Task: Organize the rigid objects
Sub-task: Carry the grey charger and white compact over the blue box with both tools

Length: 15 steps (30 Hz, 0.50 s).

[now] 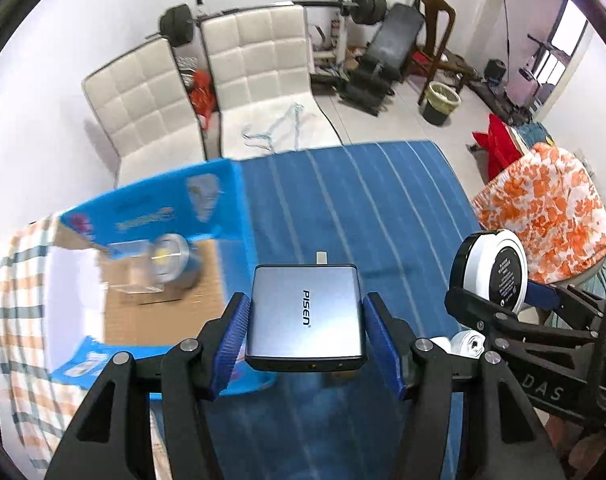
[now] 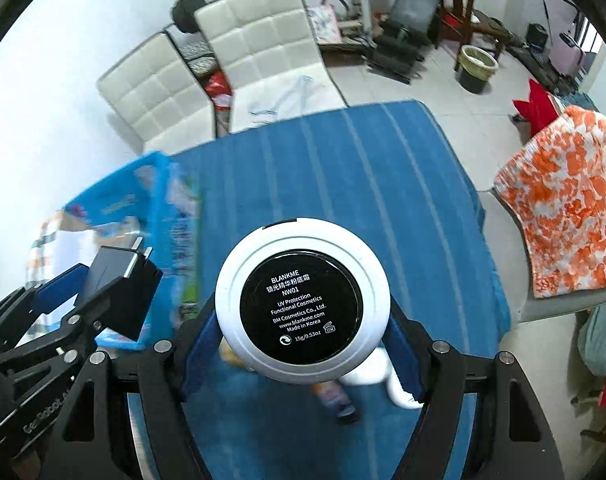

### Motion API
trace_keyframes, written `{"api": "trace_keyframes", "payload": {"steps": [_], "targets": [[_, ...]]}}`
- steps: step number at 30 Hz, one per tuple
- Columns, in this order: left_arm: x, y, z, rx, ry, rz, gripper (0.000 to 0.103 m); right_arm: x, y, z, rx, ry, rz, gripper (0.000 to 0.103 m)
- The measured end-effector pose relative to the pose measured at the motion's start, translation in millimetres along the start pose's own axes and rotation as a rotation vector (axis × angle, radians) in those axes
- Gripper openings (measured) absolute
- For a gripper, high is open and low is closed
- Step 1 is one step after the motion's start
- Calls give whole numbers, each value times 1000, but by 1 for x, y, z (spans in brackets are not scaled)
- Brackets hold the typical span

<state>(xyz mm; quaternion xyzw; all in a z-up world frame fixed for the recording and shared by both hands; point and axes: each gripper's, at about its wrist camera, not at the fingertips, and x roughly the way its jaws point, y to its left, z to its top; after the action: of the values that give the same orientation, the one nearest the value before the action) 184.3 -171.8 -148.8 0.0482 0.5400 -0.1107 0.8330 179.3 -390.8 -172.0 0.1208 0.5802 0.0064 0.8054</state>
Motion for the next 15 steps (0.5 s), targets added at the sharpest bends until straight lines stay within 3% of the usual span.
{"api": "trace_keyframes", "payload": {"steps": [8, 15], "targets": [[-27, 74, -23, -75, -18, 35, 56, -21, 99, -8, -82, -34, 65, 77], [-24, 154, -36, -179, 18, 47, 56, 10, 166, -2, -107, 24, 116, 77]]}}
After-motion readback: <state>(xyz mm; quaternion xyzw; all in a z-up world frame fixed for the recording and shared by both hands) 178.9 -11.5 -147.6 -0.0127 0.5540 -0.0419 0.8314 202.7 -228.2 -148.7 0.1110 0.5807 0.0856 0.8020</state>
